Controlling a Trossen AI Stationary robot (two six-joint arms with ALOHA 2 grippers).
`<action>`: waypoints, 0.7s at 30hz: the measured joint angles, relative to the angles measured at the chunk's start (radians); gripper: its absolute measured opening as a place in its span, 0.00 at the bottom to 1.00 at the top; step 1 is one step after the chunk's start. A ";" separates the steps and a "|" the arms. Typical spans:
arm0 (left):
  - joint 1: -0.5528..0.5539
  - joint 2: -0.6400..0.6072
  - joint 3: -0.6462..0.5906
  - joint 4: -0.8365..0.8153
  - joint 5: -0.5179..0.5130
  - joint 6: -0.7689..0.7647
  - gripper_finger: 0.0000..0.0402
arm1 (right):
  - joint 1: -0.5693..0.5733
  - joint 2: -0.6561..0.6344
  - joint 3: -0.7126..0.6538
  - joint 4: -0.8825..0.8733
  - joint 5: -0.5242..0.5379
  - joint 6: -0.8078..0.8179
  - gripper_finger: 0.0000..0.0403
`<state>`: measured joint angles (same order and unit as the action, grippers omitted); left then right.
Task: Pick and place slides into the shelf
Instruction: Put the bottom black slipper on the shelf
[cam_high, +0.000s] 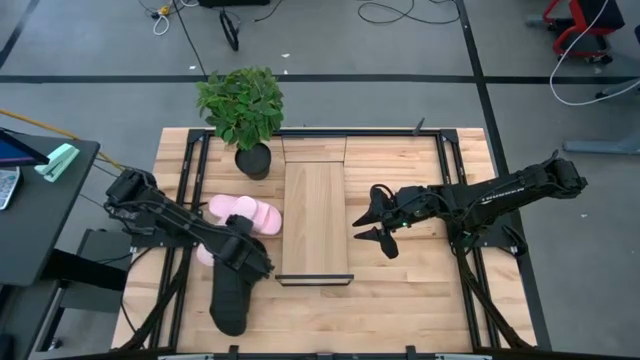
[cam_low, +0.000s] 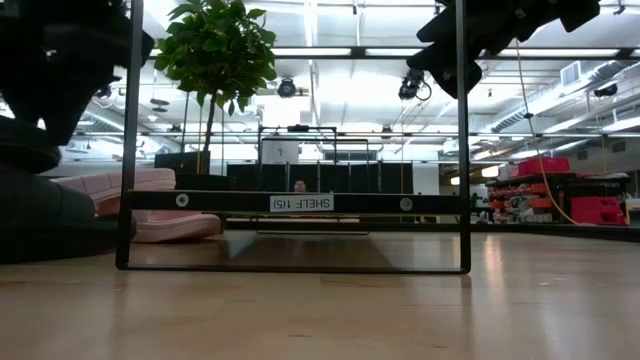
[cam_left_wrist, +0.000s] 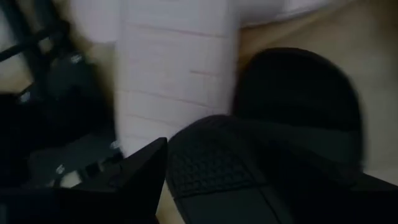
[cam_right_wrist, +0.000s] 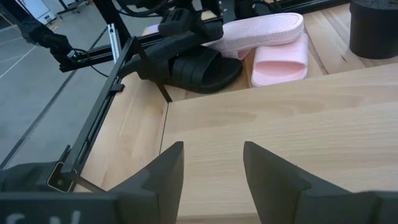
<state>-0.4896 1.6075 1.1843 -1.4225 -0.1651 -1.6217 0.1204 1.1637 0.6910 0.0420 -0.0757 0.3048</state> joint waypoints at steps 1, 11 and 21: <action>0.000 0.004 0.000 0.000 0.002 -0.013 0.71 | 0.000 0.000 0.000 -0.001 0.000 -0.002 0.43; 0.005 0.018 0.001 0.139 0.003 -0.015 0.71 | 0.000 0.000 0.000 0.000 0.000 -0.011 0.43; 0.006 0.151 0.003 0.087 0.078 0.043 0.71 | 0.000 0.000 0.000 -0.001 0.000 -0.011 0.43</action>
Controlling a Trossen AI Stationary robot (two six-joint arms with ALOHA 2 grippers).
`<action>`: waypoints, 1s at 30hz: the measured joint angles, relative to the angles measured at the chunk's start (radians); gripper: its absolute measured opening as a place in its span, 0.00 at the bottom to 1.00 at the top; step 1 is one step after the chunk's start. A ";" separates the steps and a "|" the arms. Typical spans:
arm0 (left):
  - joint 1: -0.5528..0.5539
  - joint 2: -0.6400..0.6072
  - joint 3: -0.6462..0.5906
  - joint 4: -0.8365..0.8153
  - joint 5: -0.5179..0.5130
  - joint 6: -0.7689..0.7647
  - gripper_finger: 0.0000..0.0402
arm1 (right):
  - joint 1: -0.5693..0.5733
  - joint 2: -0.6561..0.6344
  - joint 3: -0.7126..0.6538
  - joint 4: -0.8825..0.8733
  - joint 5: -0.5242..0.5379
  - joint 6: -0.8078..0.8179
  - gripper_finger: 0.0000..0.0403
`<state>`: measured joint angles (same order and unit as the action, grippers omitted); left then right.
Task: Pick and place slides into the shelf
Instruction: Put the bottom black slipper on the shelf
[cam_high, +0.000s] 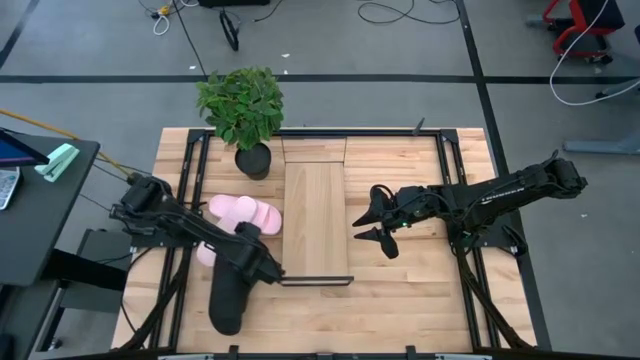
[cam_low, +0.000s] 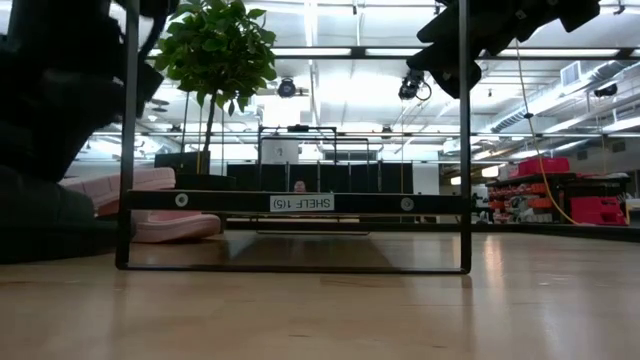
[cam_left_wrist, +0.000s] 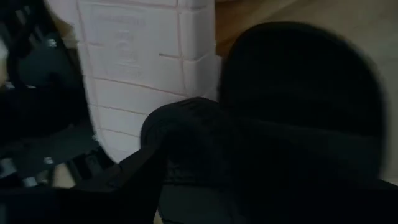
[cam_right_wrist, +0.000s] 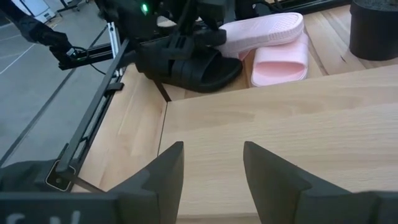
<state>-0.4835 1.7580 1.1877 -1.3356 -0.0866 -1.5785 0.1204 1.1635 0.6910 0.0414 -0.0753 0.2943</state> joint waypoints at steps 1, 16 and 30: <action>0.000 0.012 0.001 0.000 0.003 0.010 0.71 | 0.000 0.000 0.000 0.000 0.000 0.000 0.43; -0.012 0.039 0.146 -0.225 -0.018 0.062 0.31 | 0.000 0.000 0.000 -0.003 0.000 -0.007 0.43; -0.017 0.035 0.276 -0.233 0.009 0.175 0.20 | 0.000 0.000 0.000 -0.004 0.000 -0.006 0.43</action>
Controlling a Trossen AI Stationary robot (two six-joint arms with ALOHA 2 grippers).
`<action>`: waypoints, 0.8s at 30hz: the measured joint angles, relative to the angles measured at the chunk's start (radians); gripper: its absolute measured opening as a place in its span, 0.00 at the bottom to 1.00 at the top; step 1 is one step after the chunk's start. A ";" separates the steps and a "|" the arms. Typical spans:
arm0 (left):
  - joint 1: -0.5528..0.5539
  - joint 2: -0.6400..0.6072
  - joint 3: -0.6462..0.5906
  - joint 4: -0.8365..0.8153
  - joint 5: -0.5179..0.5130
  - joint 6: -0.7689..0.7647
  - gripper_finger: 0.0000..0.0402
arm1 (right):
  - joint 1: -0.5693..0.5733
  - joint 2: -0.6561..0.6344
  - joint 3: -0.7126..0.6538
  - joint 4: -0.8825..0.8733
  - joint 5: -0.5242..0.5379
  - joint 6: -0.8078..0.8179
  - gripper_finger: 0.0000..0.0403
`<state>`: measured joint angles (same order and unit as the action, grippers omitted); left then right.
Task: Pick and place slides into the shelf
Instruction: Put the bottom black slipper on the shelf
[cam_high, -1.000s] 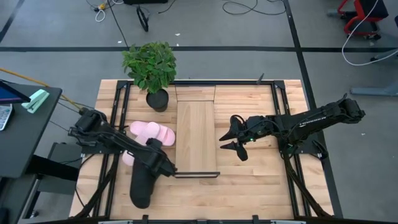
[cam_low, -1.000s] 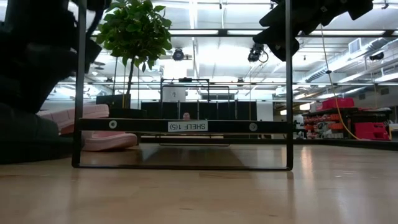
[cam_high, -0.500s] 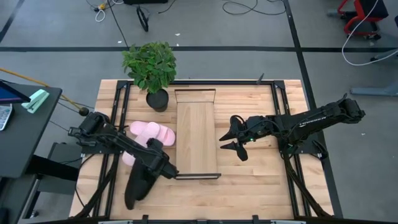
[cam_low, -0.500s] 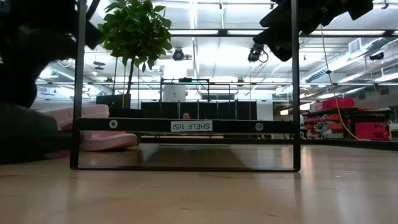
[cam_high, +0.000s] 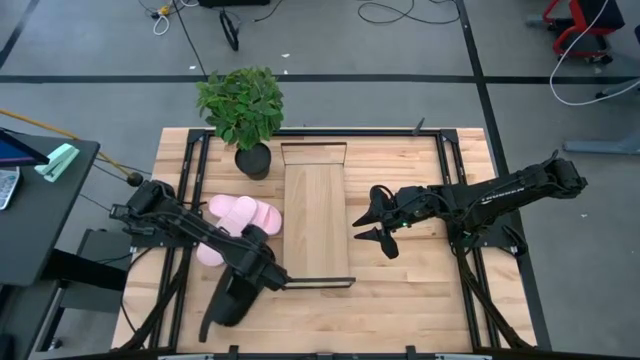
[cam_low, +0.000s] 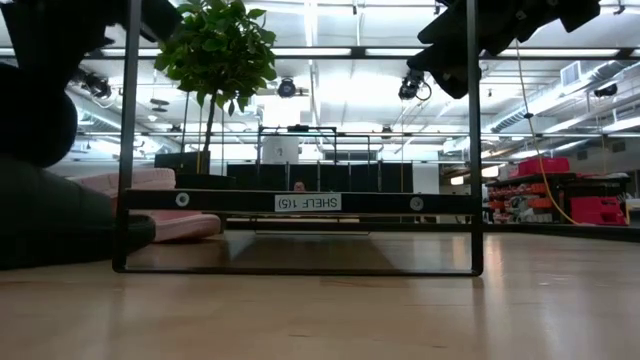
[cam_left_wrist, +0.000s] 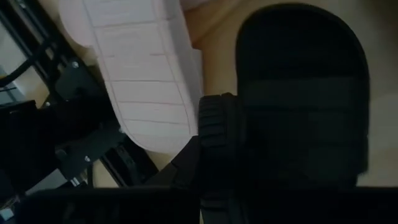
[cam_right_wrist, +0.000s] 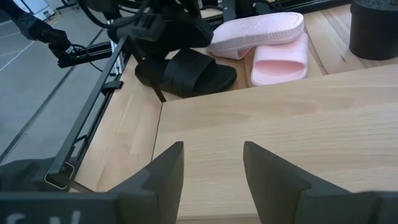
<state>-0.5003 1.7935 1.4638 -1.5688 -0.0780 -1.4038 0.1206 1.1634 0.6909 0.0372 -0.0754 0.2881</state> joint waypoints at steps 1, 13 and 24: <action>0.000 0.000 0.006 0.000 0.010 0.007 0.20 | 0.000 0.000 0.000 0.000 0.000 0.000 0.43; -0.051 -0.051 0.026 -0.003 0.057 -0.040 0.20 | 0.001 0.000 -0.004 -0.021 0.000 0.006 0.43; -0.318 -0.093 0.271 0.001 -0.175 -0.435 0.20 | 0.001 0.000 -0.046 -0.020 0.018 0.017 0.43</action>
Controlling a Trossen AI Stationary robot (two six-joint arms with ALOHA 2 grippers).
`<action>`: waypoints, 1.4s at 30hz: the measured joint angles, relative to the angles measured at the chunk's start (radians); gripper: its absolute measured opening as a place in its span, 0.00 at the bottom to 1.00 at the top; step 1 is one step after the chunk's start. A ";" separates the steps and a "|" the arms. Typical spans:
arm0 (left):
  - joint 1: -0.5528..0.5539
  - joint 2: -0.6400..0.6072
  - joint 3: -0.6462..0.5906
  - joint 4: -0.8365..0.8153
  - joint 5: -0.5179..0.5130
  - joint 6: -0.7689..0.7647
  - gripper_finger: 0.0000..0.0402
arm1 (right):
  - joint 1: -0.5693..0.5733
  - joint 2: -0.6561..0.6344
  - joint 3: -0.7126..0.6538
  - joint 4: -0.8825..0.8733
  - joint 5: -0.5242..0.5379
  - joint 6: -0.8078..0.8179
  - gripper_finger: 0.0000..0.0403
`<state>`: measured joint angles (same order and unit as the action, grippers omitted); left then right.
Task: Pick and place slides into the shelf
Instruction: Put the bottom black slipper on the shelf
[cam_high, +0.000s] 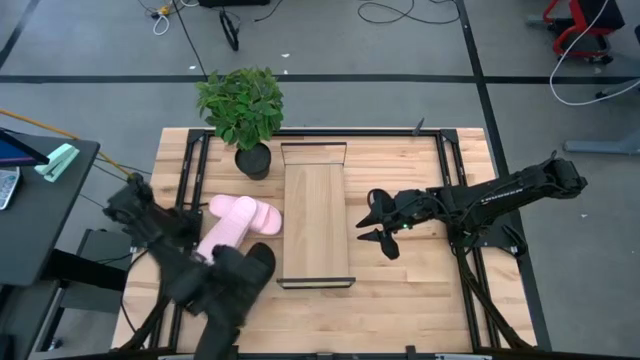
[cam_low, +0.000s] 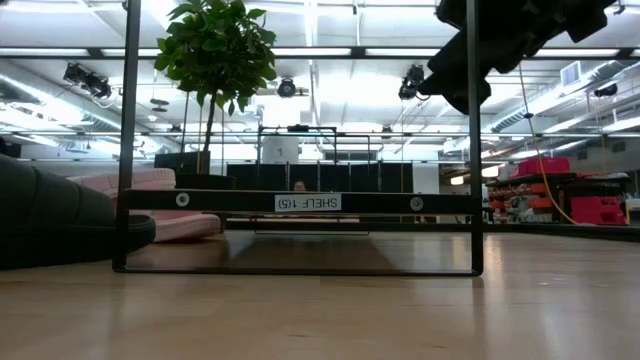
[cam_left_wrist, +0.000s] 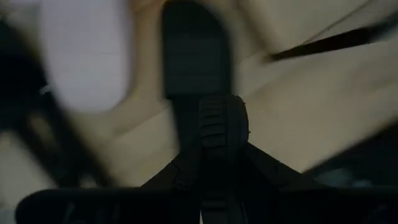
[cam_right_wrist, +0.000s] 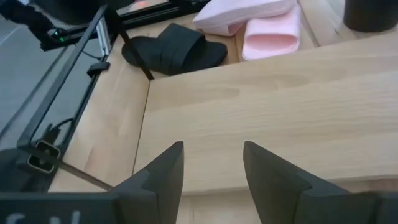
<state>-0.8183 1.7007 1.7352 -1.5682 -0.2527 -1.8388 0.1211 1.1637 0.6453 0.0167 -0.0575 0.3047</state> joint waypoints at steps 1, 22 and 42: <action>-0.027 0.012 0.040 0.003 -0.077 -0.017 0.20 | 0.000 0.000 0.000 0.002 0.000 0.007 0.43; 0.061 0.185 0.302 0.526 -1.303 0.902 0.20 | 0.000 0.000 0.000 0.009 0.002 0.016 0.43; 0.291 0.182 0.303 0.634 -1.319 0.958 0.19 | 0.000 0.000 0.000 0.072 0.044 -0.066 0.43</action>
<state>-0.5269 1.8832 2.0380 -0.9345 -1.5719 -0.8805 0.1211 1.1637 0.6449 0.0885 -0.0138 0.2390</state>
